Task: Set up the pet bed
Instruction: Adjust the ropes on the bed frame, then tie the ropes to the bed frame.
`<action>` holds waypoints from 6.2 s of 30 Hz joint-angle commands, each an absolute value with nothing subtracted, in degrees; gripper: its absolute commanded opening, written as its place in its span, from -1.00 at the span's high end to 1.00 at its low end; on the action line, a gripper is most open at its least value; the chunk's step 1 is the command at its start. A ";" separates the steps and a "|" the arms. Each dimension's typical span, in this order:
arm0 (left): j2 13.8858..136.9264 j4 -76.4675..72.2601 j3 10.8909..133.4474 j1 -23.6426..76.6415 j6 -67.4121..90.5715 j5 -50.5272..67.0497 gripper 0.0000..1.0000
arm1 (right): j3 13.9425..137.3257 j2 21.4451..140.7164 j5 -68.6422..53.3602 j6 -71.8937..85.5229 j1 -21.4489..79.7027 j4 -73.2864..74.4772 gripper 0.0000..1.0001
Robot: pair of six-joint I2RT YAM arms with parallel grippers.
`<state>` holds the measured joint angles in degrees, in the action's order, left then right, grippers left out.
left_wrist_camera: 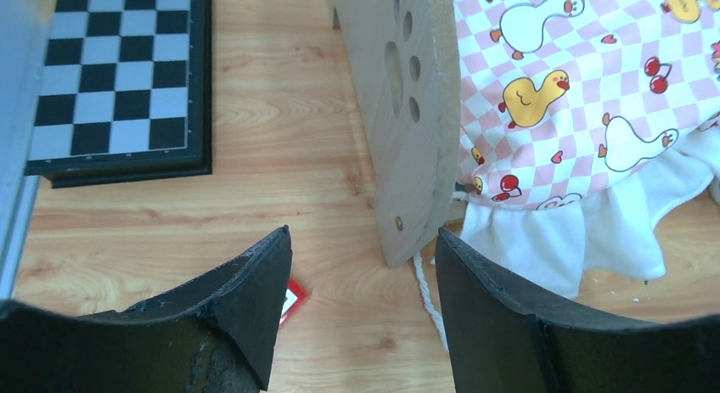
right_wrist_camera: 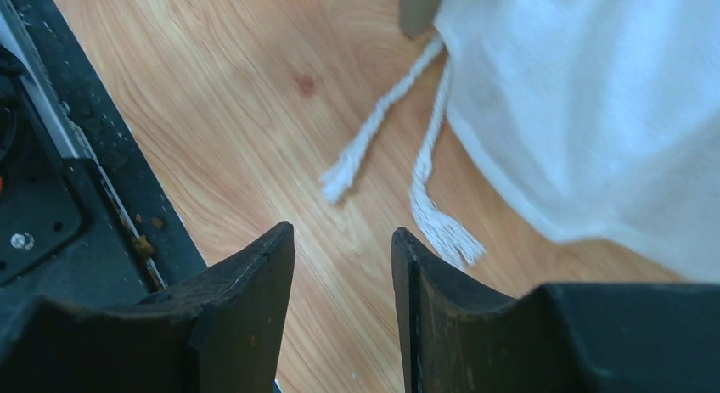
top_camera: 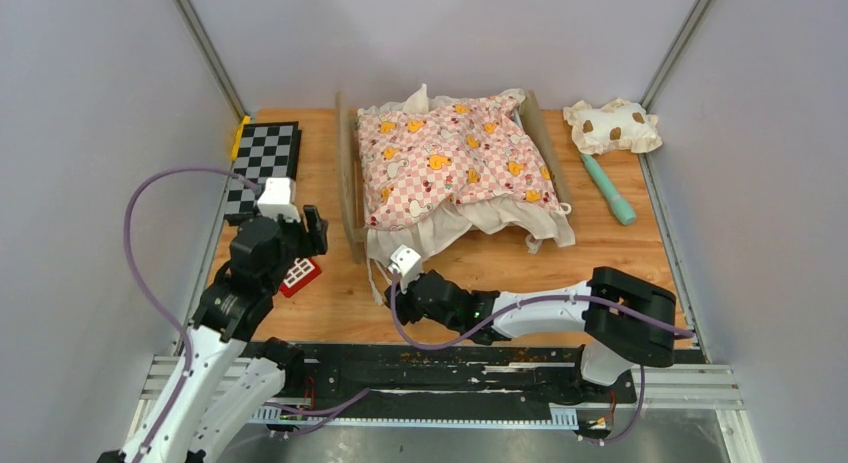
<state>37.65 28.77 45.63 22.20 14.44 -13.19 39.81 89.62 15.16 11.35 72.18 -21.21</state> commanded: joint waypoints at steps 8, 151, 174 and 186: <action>26.15 30.45 41.70 21.88 15.34 -17.12 -0.37 | 52.96 98.60 16.05 8.50 72.05 -10.30 0.01; 13.45 37.71 39.77 21.88 12.65 -23.58 -0.37 | 99.30 125.90 -15.24 -102.24 66.45 63.48 1.00; 13.72 37.73 39.73 21.88 12.74 -24.07 -0.37 | 91.92 114.79 -30.16 -58.33 62.08 30.29 1.00; 13.52 37.63 39.78 21.89 12.74 -24.19 -0.37 | 98.98 122.19 -22.11 -49.67 63.40 30.64 1.00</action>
<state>13.69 38.85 40.01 22.13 13.52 -23.33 94.21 118.85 -24.43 -53.98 62.67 30.59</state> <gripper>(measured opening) 0.684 0.011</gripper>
